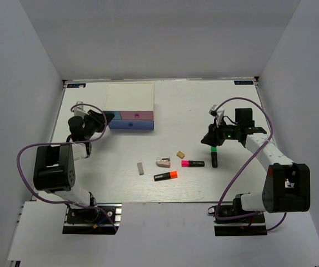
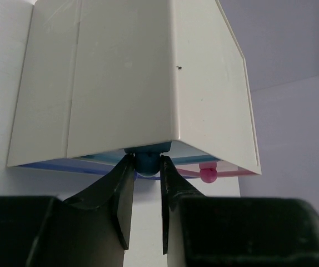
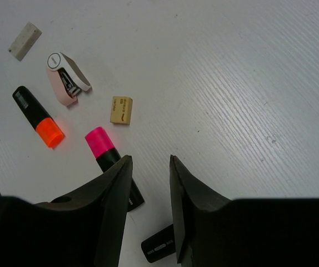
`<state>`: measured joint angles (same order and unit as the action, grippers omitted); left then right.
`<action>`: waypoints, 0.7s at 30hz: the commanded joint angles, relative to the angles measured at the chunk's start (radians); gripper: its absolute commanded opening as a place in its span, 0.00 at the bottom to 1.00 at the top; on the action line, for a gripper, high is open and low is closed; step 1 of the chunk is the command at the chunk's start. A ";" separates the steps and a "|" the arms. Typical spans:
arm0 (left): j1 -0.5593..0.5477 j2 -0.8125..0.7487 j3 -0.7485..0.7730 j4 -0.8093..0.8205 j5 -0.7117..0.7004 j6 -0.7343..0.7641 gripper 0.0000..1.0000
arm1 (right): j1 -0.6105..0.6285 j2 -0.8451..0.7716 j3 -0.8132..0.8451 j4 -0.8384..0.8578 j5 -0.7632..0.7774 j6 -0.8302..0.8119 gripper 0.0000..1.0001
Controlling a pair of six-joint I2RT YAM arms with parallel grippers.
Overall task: Sort the stationery into containers
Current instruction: Move the storage box to the center of the board, then open the drawer in the storage box.
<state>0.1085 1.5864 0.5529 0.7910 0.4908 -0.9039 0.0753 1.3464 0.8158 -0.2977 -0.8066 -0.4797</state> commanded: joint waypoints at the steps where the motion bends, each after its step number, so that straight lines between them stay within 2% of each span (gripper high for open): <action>1: 0.005 0.006 0.007 0.008 0.006 0.010 0.15 | 0.004 0.003 0.039 -0.011 -0.005 -0.014 0.39; 8: 0.005 -0.065 -0.086 0.008 0.028 0.010 0.05 | 0.006 0.005 0.036 -0.008 -0.008 -0.011 0.39; 21: 0.005 -0.246 -0.197 -0.096 0.037 0.049 0.03 | 0.020 0.016 0.046 -0.011 -0.008 -0.013 0.39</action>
<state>0.1101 1.4040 0.3904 0.7616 0.4957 -0.8913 0.0883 1.3571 0.8238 -0.2985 -0.8066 -0.4797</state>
